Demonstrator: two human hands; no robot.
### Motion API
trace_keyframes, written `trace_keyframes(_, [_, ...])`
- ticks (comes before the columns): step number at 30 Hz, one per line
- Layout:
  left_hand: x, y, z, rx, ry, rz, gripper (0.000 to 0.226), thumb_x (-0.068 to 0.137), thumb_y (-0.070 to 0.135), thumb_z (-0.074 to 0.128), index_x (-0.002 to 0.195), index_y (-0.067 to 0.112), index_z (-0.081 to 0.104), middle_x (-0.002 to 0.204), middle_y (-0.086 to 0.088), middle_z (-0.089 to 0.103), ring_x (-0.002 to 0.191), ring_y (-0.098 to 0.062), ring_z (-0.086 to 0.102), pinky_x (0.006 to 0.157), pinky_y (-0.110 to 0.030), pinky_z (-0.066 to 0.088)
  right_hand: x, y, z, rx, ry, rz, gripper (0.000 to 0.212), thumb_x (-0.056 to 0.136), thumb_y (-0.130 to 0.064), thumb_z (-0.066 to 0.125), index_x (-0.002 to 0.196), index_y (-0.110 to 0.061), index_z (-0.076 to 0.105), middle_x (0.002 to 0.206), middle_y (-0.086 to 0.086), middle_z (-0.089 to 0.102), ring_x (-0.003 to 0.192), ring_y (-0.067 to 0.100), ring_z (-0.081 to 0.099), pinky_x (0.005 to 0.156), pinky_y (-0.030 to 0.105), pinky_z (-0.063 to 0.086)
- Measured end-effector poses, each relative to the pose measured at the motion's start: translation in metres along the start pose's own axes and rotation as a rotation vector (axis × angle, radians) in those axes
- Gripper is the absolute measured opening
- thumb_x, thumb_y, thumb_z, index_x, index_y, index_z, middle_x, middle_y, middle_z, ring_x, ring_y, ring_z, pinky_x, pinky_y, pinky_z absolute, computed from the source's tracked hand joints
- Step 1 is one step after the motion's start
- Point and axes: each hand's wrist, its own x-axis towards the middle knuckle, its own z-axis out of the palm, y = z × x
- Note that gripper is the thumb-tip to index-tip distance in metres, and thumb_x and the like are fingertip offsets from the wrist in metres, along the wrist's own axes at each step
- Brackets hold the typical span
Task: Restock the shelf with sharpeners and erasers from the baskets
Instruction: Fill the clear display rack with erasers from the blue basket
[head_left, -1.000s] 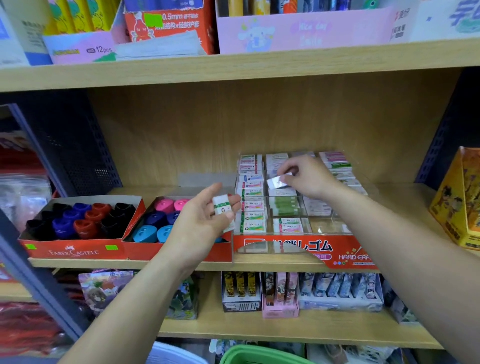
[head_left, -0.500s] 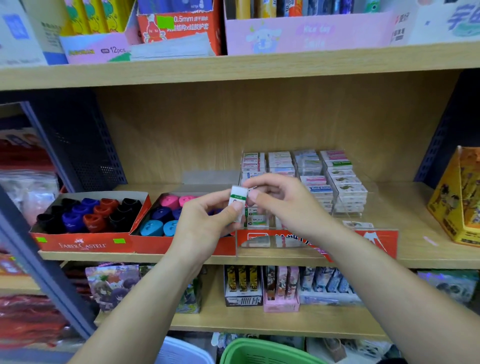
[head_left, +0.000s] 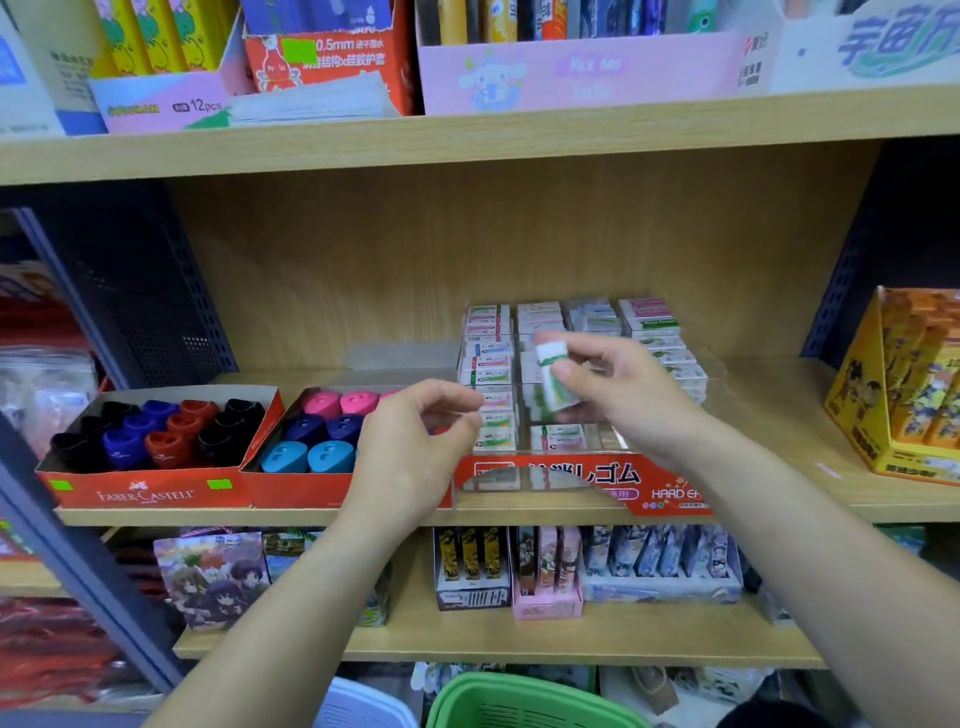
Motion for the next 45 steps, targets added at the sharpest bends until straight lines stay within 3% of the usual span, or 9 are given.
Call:
trace_keyframes(4, [0.005,-0.005,0.004,0.293,-0.052,0.119,0.016,0.095,0.027,0.068,0.109,0.033,0.072,0.116,0.020,0.066,0.108,0.002,0.057,0.093,-0.023,0.047,0.011,0.008,-0.021,-0.178,0.038,0.025,0.028,0.096,-0.016,0.067,0.123,-0.022,0.069,0.106,0.015,0.067,0.074,0.009,0.062,0.063,0.024,0.055])
trace_keyframes(7, [0.008,-0.012,0.009,0.401,-0.124,0.179,0.022,0.096,0.030,0.065,0.118,0.030,0.070,0.124,0.017,0.064,0.118,-0.002,0.052,0.095,-0.021,0.038,0.020,0.017,-0.027,-0.347,0.002,0.002,0.017,0.084,-0.015,0.081,0.100,-0.014,0.075,0.086,0.011,0.075,0.073,0.010,0.069,0.076,0.026,0.058])
trace_keyframes(10, [0.010,-0.022,0.013,0.467,-0.156,0.207,0.024,0.096,0.032,0.065,0.120,0.030,0.070,0.128,0.013,0.064,0.126,-0.009,0.049,0.099,-0.021,0.032,0.028,0.025,-0.028,-0.492,-0.035,-0.026,0.012,0.083,-0.015,0.082,0.092,-0.022,0.077,0.084,-0.005,0.076,0.080,0.004,0.071,0.083,0.027,0.058])
trace_keyframes(13, [0.013,-0.029,0.014,0.446,-0.162,0.228,0.024,0.095,0.030,0.067,0.118,0.028,0.072,0.125,0.013,0.066,0.126,-0.009,0.048,0.098,-0.016,0.027,0.035,0.031,-0.023,-0.636,-0.039,-0.073,0.011,0.086,-0.019,0.080,0.089,-0.029,0.076,0.084,-0.014,0.074,0.081,-0.004,0.067,0.078,0.019,0.055])
trace_keyframes(19, [0.015,-0.035,0.010,0.390,-0.178,0.249,0.026,0.094,0.027,0.068,0.120,0.026,0.073,0.126,0.015,0.066,0.129,-0.006,0.046,0.102,-0.015,0.024,0.038,0.038,-0.012,-0.961,-0.015,-0.149,0.006,0.086,-0.035,0.078,0.082,-0.036,0.073,0.072,-0.024,0.066,0.077,-0.007,0.062,0.068,0.024,0.050])
trace_keyframes(25, [0.014,-0.039,0.008,0.338,-0.199,0.253,0.027,0.095,0.024,0.069,0.121,0.025,0.072,0.129,0.015,0.064,0.133,-0.004,0.042,0.106,-0.015,0.022,0.041,0.037,-0.011,-1.144,-0.090,-0.188,0.007,0.093,-0.034,0.069,0.095,-0.036,0.075,0.074,-0.024,0.058,0.089,0.006,0.053,0.069,0.028,0.044])
trace_keyframes(32, [0.013,-0.041,0.007,0.344,-0.230,0.259,0.031,0.096,0.026,0.066,0.127,0.025,0.069,0.136,0.016,0.060,0.137,-0.003,0.037,0.109,-0.015,0.020,0.035,0.043,-0.014,-1.137,-0.128,-0.225,0.021,0.099,-0.031,0.060,0.114,-0.029,0.075,0.107,-0.014,0.072,0.098,0.007,0.042,0.085,0.028,0.040])
trace_keyframes(42, [0.012,-0.039,0.004,0.358,-0.257,0.243,0.033,0.097,0.028,0.065,0.131,0.028,0.067,0.140,0.017,0.057,0.141,-0.004,0.036,0.120,-0.028,0.026,0.020,0.034,-0.012,-1.008,-0.027,-0.189,0.020,0.098,-0.024,0.061,0.109,-0.023,0.077,0.101,-0.012,0.071,0.089,0.002,0.058,0.092,0.029,0.052])
trace_keyframes(45, [0.007,-0.031,0.000,0.379,-0.250,0.263,0.036,0.098,0.029,0.064,0.134,0.029,0.064,0.143,0.018,0.055,0.140,0.000,0.038,0.116,-0.021,0.026,0.006,0.025,-0.005,-0.968,-0.004,-0.159,0.019,0.097,-0.032,0.060,0.109,-0.027,0.075,0.105,-0.014,0.070,0.097,0.005,0.061,0.094,0.037,0.053])
